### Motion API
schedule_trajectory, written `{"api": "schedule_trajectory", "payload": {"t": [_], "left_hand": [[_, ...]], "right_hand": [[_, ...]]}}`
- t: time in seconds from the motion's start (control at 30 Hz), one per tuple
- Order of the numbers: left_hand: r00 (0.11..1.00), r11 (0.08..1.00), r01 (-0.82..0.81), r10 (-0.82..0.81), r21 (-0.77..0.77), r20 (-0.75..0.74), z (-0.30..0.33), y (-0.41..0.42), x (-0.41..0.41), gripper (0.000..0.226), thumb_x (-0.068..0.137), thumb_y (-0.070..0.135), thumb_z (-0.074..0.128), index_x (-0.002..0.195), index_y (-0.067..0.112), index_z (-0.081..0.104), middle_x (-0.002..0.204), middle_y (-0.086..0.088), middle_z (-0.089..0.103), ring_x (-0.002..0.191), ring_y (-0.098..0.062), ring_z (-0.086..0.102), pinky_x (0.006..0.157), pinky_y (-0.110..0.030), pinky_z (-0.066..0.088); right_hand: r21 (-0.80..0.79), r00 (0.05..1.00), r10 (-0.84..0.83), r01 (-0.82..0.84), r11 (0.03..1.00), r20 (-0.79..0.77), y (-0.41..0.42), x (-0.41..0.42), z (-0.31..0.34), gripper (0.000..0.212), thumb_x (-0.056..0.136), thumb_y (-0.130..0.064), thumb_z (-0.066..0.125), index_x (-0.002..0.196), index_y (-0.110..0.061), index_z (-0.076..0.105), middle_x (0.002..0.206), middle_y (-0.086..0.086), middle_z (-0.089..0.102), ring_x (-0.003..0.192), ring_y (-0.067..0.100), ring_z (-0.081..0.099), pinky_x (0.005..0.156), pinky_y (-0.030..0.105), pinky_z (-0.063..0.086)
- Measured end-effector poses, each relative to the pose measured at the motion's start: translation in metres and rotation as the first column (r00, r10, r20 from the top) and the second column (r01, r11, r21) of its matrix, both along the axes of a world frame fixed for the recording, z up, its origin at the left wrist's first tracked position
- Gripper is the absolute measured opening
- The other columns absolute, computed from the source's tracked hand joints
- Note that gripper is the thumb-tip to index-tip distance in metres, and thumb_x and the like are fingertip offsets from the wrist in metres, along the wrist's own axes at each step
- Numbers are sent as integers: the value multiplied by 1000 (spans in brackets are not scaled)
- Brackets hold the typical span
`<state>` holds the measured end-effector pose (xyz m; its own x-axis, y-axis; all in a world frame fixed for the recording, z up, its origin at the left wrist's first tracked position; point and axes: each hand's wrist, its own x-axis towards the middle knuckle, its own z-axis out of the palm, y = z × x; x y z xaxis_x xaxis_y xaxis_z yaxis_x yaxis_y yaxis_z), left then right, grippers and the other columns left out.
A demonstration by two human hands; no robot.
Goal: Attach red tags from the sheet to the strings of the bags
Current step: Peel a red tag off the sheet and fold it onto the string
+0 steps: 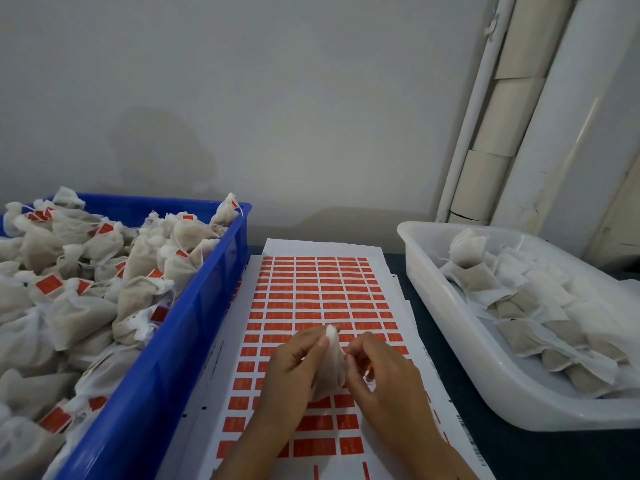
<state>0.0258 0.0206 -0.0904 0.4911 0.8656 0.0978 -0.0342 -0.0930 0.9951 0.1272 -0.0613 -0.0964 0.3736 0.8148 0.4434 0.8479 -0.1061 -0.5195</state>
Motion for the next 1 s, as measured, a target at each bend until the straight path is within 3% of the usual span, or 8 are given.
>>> {"api": "schedule_trajectory", "payload": {"t": [0.13, 0.27, 0.4, 0.53, 0.77, 0.9, 1.0], "left_hand": [[1000, 994, 25, -25, 111, -3, 3, -1, -6, 23, 89, 18, 55, 106, 30, 65, 109, 17, 63, 101, -8, 61, 85, -24, 53], [998, 993, 38, -42, 113, 40, 5, 1, -9, 24, 82, 12, 63, 86, 35, 69, 88, 21, 70, 89, 0, 65, 63, -9, 49], [995, 996, 57, -62, 68, 76, 5, 3, -11, 20, 77, 12, 67, 84, 30, 72, 87, 14, 73, 89, -5, 67, 73, -17, 54], [996, 997, 41, -47, 69, 77, 3, 4, -12, 21, 75, 10, 69, 82, 30, 72, 84, 13, 73, 86, -6, 68, 68, -14, 53], [996, 996, 54, -59, 77, 69, 3, 5, -10, 18, 73, 16, 71, 84, 30, 71, 82, 15, 72, 81, -2, 68, 61, -10, 50], [1000, 987, -27, 26, 156, 8, 0, 5, -9, 20, 73, 16, 73, 87, 30, 71, 77, 19, 71, 78, 1, 67, 59, -10, 50], [989, 948, -120, 139, 296, -46, -1, 3, -9, 20, 74, 22, 73, 90, 32, 69, 81, 24, 67, 74, 3, 65, 60, -5, 48]], "right_hand": [[40, 999, 39, -39, 998, 5, 1, -2, -4, 7, 87, -35, 55, 86, -29, 54, 82, -22, 53, 69, -5, 50, 73, 5, 41], [51, 997, 75, -73, 996, -31, 2, -3, -4, 29, 84, -48, 44, 93, -24, 58, 88, -23, 53, 75, -8, 52, 81, 10, 45], [44, 993, 98, -94, 995, -72, 1, -4, -3, 19, 80, -49, 43, 92, -36, 48, 88, -34, 47, 81, -8, 54, 84, 9, 45], [70, 985, 130, -123, 990, -115, 0, -3, -3, 8, 81, -48, 44, 88, -46, 41, 88, -35, 49, 86, -7, 56, 84, 9, 45], [145, 943, 199, -165, 976, -266, 0, -2, -2, 8, 80, -44, 45, 83, -38, 49, 81, -30, 59, 92, -4, 57, 83, 11, 47], [150, 914, 166, -118, 982, -371, 1, -6, -2, 12, 78, -44, 46, 82, -35, 52, 81, -29, 61, 89, -4, 58, 82, 14, 49], [129, 957, 97, -64, 990, -273, 2, -7, -3, 17, 80, -46, 45, 87, -32, 53, 90, -27, 57, 90, -1, 58, 83, 15, 49]]}}
